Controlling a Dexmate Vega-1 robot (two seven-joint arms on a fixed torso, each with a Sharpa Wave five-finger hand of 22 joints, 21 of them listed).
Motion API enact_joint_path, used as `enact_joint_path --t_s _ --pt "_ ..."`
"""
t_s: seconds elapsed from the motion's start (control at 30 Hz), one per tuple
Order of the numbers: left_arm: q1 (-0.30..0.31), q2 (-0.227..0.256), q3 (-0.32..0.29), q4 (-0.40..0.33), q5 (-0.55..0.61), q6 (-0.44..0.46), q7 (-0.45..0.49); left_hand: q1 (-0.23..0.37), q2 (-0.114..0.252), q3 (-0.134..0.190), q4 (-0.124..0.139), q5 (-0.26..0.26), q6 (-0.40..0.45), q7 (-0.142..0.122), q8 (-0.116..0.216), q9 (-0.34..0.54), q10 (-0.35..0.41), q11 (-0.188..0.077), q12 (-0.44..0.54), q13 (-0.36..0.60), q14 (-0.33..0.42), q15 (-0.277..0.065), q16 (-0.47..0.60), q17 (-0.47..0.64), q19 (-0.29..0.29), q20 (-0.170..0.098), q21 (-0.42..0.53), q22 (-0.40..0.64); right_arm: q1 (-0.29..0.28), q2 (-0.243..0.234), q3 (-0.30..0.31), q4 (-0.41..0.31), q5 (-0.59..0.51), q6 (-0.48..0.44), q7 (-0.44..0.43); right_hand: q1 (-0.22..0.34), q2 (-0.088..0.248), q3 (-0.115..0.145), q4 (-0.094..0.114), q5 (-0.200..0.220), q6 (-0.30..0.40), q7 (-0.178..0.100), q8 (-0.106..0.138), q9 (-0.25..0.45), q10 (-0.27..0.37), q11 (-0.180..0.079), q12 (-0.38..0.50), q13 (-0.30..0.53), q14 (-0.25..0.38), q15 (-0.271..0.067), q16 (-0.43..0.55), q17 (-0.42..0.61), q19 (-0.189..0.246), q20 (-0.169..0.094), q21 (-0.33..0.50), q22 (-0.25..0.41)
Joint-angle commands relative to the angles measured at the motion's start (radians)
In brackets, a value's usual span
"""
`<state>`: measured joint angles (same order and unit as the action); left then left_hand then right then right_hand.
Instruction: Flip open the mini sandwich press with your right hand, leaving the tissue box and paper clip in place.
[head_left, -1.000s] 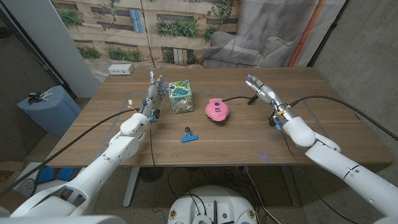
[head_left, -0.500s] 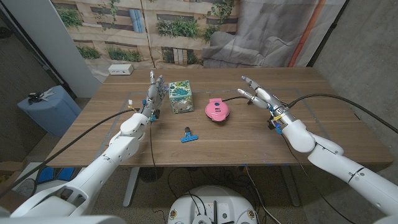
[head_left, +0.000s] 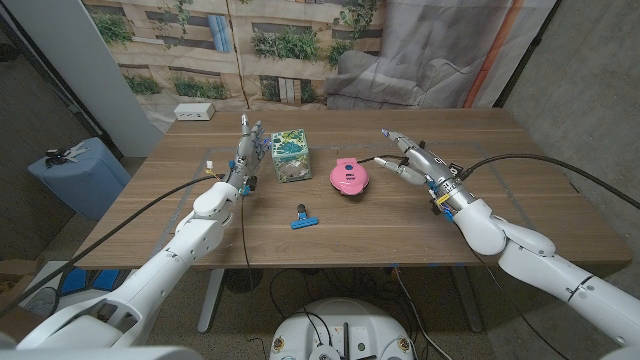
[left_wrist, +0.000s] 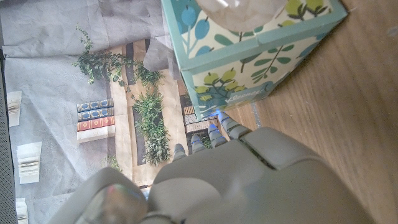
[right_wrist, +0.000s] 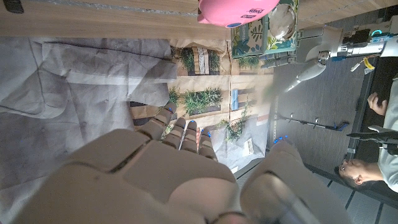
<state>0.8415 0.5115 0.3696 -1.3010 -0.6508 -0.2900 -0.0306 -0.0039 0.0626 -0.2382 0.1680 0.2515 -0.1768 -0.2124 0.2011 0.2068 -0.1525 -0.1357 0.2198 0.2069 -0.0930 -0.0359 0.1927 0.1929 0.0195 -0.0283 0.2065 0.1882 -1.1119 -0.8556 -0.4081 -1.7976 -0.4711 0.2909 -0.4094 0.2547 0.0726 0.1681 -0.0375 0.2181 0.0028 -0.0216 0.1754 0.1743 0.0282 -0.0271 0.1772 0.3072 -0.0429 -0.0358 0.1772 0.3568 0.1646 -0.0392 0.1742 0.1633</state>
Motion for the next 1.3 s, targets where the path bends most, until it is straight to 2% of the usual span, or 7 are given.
enact_joint_path --t_s 0.03,0.33,0.5,0.6,0.93,1.17,1.3 --pt "0.0 0.0 -0.001 0.0 0.0 0.0 -0.001 0.0 0.052 -0.008 0.001 0.005 -0.035 -0.008 0.005 0.004 -0.006 -0.001 0.006 0.002 -0.008 -0.036 0.003 0.003 0.003 -0.003 0.006 0.003 -0.041 -0.03 -0.004 -0.054 -0.142 -0.079 -0.076 0.014 -0.001 0.004 -0.012 -0.001 -0.01 -0.004 0.003 0.003 -0.008 -0.002 0.001 -0.001 -0.006 0.0 0.006 -0.003 -0.007 -0.024 0.005 0.002" --pt "0.0 0.0 -0.001 0.001 0.0 0.0 -0.001 0.0 0.052 -0.008 0.001 0.005 -0.034 -0.008 0.005 0.004 -0.006 0.001 0.006 0.002 -0.007 -0.037 0.003 0.003 0.004 -0.003 0.006 0.003 -0.078 -0.061 -0.004 -0.089 -0.197 -0.132 -0.107 0.038 -0.014 0.009 -0.037 -0.006 -0.021 -0.007 0.007 0.004 -0.014 -0.006 0.003 -0.013 -0.007 -0.003 0.009 -0.015 -0.007 -0.024 0.007 0.002" --pt "0.0 0.0 -0.001 0.0 0.0 0.0 0.0 0.0 0.052 -0.008 0.001 0.005 -0.034 -0.008 0.005 0.004 -0.006 0.001 0.007 0.002 -0.006 -0.037 0.003 0.003 0.004 -0.003 0.007 0.003 -0.103 -0.083 -0.008 -0.104 -0.251 -0.171 -0.131 0.07 -0.034 0.014 -0.071 -0.011 -0.05 -0.009 0.007 0.005 -0.032 -0.007 0.001 -0.029 -0.018 -0.002 0.009 -0.031 -0.016 -0.024 0.006 0.002" --pt "0.0 0.0 -0.001 0.0 0.0 0.0 0.0 0.0 0.052 -0.008 0.001 0.005 -0.034 -0.008 0.005 0.004 -0.007 0.0 0.006 0.002 -0.006 -0.038 0.003 0.003 0.004 -0.004 0.007 0.003 -0.111 -0.088 -0.017 -0.111 -0.278 -0.197 -0.137 0.081 -0.038 0.017 -0.081 -0.012 -0.058 -0.01 0.007 0.005 -0.039 -0.011 0.001 -0.034 -0.026 0.002 0.008 -0.036 -0.022 -0.024 0.004 0.002" --pt "0.0 0.0 -0.001 0.0 0.0 0.001 0.0 0.0 0.052 -0.008 0.001 0.005 -0.034 -0.008 0.005 0.004 -0.005 0.001 0.007 0.002 -0.007 -0.037 0.003 0.003 0.004 -0.004 0.006 0.003 -0.088 -0.073 -0.06 -0.123 -0.297 -0.261 -0.087 0.121 -0.04 0.031 -0.109 -0.012 -0.077 -0.015 0.011 0.006 -0.048 -0.011 0.002 -0.047 -0.033 0.007 0.01 -0.049 -0.027 -0.024 0.005 0.001" --pt "0.0 0.0 0.0 0.0 0.0 0.0 0.0 0.0 0.052 -0.008 0.001 0.005 -0.034 -0.008 0.005 0.004 -0.004 -0.001 0.007 0.002 -0.007 -0.037 0.003 0.003 0.003 -0.003 0.006 0.003 -0.055 -0.057 -0.099 -0.138 -0.325 -0.322 -0.019 0.18 -0.035 0.056 -0.135 -0.019 -0.111 -0.016 0.011 0.006 -0.07 -0.009 0.001 -0.062 -0.045 0.009 0.011 -0.065 -0.034 -0.021 0.005 0.001" --pt "-0.001 0.0 0.0 0.0 0.0 0.0 0.0 0.0 0.052 -0.008 0.001 0.005 -0.034 -0.008 0.005 0.004 -0.007 0.001 0.006 0.002 -0.007 -0.037 0.003 0.003 0.004 -0.003 0.006 0.003 -0.046 -0.055 -0.12 -0.144 -0.359 -0.347 -0.019 0.216 -0.042 0.068 -0.143 -0.023 -0.128 -0.019 0.014 0.006 -0.079 -0.019 0.003 -0.073 -0.051 0.003 0.012 -0.078 -0.065 -0.017 -0.002 0.002"
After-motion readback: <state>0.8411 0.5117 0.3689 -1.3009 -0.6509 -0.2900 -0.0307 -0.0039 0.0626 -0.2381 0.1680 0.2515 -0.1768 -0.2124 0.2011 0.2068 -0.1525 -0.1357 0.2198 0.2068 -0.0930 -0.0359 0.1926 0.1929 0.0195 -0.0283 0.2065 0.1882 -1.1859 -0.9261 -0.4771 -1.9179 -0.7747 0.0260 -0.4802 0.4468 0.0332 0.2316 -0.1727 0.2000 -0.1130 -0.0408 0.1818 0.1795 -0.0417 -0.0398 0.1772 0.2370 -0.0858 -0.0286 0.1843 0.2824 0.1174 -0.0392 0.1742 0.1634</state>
